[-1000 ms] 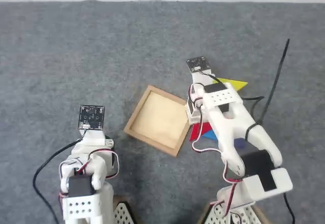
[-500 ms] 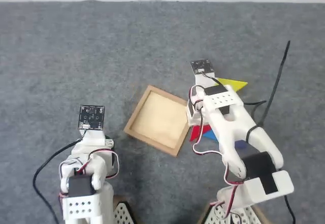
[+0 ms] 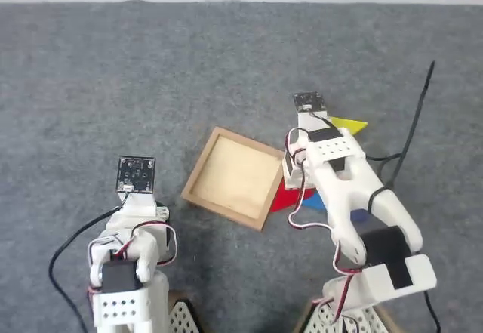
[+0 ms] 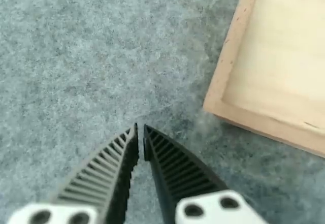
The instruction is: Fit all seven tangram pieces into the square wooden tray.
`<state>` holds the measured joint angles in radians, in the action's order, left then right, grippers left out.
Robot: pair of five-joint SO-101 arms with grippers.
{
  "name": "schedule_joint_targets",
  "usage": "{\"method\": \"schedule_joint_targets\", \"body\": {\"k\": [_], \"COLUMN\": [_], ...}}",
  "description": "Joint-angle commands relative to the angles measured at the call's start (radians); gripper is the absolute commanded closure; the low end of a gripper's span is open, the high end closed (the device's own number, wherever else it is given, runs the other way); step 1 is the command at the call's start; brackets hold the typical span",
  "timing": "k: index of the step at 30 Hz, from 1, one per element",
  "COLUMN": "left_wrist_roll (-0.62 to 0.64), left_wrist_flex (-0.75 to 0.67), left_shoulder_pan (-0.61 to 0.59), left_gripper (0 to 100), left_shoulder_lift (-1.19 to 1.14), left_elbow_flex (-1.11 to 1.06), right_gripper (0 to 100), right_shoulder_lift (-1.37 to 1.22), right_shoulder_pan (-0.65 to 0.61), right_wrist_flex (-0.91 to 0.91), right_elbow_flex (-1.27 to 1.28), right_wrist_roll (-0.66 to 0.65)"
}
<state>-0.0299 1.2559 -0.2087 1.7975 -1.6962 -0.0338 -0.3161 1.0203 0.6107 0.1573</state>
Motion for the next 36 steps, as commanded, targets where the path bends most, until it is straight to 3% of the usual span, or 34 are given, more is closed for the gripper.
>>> {"method": "schedule_joint_targets", "body": {"k": [1,8,18,28,32,36], "left_wrist_roll": [0.017,0.017,0.017,0.017,0.017,0.017], "left_wrist_flex": [0.005,0.005,0.005,0.005,0.005,0.005], "left_shoulder_pan": [-0.003,-0.003,-0.003,-0.003,-0.003,-0.003], "left_gripper": [98,98,98,98,98,98], "left_shoulder_lift": [0.018,0.018,0.018,0.018,0.018,0.018], "left_elbow_flex": [0.013,0.013,0.013,0.013,0.013,0.013], "right_gripper": [92.3,74.8,74.5,74.8,82.9,81.2], "right_shoulder_lift": [0.157,0.407,0.157,-0.111,-0.117,-0.116], "right_shoulder_pan": [-0.008,-0.182,-0.193,-0.093,-0.048,-0.088], "right_wrist_flex": [-0.005,-0.15,-0.166,0.033,0.044,0.073], "right_elbow_flex": [0.074,0.327,0.206,-0.008,-0.026,-0.023], "right_wrist_roll": [-0.032,-0.032,0.169,0.176,0.176,0.172]}}
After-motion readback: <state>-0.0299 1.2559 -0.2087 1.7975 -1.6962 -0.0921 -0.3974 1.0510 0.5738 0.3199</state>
